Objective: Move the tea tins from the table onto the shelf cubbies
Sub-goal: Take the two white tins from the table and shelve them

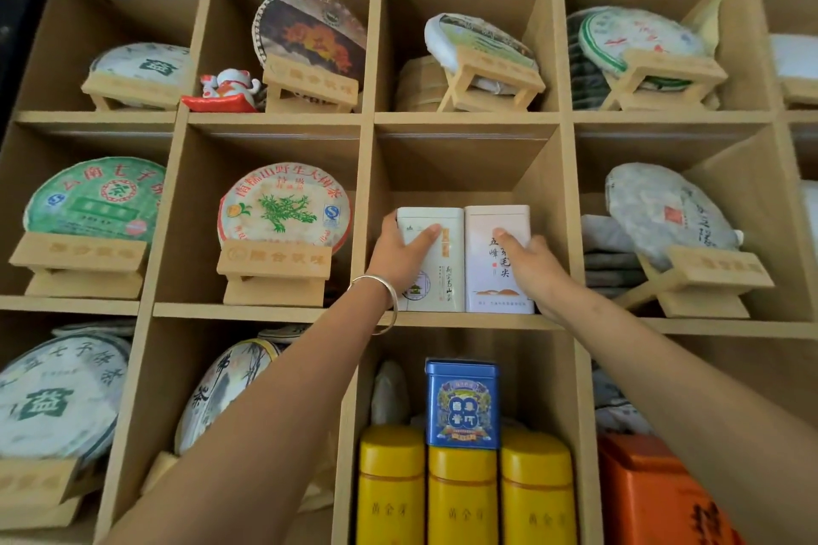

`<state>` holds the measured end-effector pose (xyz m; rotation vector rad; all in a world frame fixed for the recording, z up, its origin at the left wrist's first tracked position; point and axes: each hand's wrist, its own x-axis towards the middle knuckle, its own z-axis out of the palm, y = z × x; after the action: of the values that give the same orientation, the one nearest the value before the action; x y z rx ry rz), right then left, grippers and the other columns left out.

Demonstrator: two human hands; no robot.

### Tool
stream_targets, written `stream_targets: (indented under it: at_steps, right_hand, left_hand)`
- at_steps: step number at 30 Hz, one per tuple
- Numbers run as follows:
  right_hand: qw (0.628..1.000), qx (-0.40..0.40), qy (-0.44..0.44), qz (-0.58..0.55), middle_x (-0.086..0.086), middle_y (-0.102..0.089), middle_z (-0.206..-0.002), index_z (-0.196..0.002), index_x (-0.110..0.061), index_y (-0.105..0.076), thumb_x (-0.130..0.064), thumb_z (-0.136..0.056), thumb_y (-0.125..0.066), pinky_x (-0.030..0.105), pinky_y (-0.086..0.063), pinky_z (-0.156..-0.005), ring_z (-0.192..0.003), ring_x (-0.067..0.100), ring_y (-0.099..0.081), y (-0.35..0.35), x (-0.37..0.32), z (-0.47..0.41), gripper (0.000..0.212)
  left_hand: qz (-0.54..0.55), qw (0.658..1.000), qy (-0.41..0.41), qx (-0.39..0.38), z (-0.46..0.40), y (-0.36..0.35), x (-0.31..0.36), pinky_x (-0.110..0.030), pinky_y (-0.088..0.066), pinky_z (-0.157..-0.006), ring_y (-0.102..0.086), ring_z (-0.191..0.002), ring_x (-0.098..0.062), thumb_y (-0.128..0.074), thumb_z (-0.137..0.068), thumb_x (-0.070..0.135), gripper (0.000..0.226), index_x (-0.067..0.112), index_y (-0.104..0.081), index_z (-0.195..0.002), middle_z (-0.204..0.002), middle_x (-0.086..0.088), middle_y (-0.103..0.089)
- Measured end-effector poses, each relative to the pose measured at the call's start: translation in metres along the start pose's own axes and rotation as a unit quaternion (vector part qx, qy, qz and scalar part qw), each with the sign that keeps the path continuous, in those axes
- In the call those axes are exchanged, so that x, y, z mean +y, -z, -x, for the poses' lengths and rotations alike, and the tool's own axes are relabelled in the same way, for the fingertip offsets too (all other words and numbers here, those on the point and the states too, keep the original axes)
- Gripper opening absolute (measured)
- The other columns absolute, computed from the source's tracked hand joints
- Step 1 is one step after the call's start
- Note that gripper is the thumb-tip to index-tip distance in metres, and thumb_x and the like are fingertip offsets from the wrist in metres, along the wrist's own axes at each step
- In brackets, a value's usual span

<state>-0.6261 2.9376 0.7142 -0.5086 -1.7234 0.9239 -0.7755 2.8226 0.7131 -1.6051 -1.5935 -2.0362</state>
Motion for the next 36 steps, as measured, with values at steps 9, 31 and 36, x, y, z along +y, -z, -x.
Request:
stream_targets:
  at_steps: [9, 31, 36]
  right_hand:
    - [1.0, 0.002, 0.01, 0.008, 0.003, -0.065, -0.107, -0.122, -0.017, -0.036, -0.052, -0.095, -0.047, 0.023, -0.05, -0.057, -0.08, 0.014, -0.067, -0.002, -0.004, 0.004, 0.045]
    - [0.864, 0.089, 0.338, 0.363, 0.014, -0.026, -0.153, -0.149, -0.013, -0.02, -0.034, -0.093, -0.055, 0.043, -0.035, -0.108, -0.139, 0.029, -0.03, 0.022, 0.033, 0.081, 0.07]
    - [0.792, 0.001, 0.331, 0.514, 0.016, -0.009, -0.161, -0.153, -0.008, -0.014, -0.041, -0.095, -0.045, 0.043, -0.021, -0.119, -0.147, 0.028, -0.015, 0.032, 0.067, 0.111, 0.073]
  left_hand:
    - [-0.006, 1.0, -0.005, 0.003, -0.002, 0.002, 0.0, -0.027, -0.059, -0.067, -0.07, -0.086, -0.012, -0.06, -0.088, 0.044, 0.053, 0.027, -0.032, -0.13, -0.11, 0.003, -0.064]
    - [-0.425, 0.849, -0.314, -0.014, 0.09, -0.002, 0.001, -0.04, -0.009, -0.118, -0.007, -0.147, -0.021, -0.044, -0.092, 0.04, 0.067, 0.021, -0.016, -0.15, -0.159, -0.005, -0.014]
    - [-0.556, 0.778, -0.276, -0.091, 0.112, -0.038, -0.023, -0.046, 0.005, -0.118, 0.009, -0.147, -0.021, -0.03, -0.094, 0.051, 0.073, 0.018, -0.003, -0.153, -0.161, -0.003, 0.003]
